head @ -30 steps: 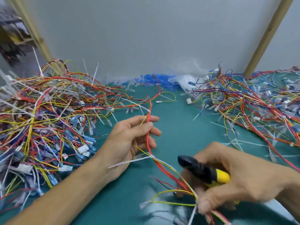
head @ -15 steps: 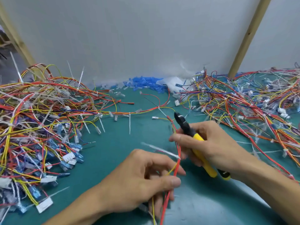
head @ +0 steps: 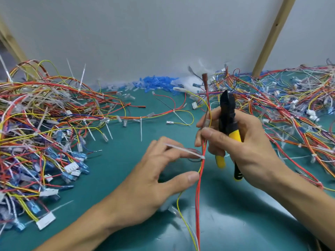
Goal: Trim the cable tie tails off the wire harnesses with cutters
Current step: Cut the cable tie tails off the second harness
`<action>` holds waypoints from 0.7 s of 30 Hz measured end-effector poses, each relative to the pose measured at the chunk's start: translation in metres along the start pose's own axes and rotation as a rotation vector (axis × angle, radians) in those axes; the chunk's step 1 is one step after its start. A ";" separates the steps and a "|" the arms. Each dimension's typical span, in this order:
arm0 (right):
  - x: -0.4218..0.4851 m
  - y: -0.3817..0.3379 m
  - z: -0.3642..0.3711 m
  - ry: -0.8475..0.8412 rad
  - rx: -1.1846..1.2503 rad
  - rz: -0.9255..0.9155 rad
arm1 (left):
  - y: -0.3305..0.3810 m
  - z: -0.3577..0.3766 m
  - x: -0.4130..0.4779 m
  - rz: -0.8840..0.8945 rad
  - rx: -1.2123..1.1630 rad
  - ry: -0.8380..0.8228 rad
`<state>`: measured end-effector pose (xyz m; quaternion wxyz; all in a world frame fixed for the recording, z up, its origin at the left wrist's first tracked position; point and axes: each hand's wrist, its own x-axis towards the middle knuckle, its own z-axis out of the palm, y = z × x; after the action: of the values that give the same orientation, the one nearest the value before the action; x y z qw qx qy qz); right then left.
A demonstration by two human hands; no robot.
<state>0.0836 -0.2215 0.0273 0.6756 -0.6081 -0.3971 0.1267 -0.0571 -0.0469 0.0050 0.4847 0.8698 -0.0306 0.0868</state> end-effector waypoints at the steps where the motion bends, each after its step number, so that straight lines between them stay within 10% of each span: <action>1: 0.000 0.001 0.001 0.023 -0.001 -0.018 | 0.002 0.004 0.001 -0.026 -0.100 -0.053; 9: -0.002 0.009 0.013 0.207 -0.095 -0.185 | 0.007 0.005 0.003 -0.110 -0.578 -0.077; 16: -0.002 0.024 0.021 0.215 -0.121 -0.154 | 0.001 0.008 -0.001 -0.048 -0.136 0.120; 21: -0.001 0.032 0.021 0.184 -0.122 -0.097 | -0.003 0.012 -0.006 -0.052 -0.330 0.249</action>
<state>0.0781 -0.1994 -0.0040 0.6761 -0.6374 -0.3695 0.0130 -0.0609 -0.0554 -0.0048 0.6228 0.7616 0.0381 0.1750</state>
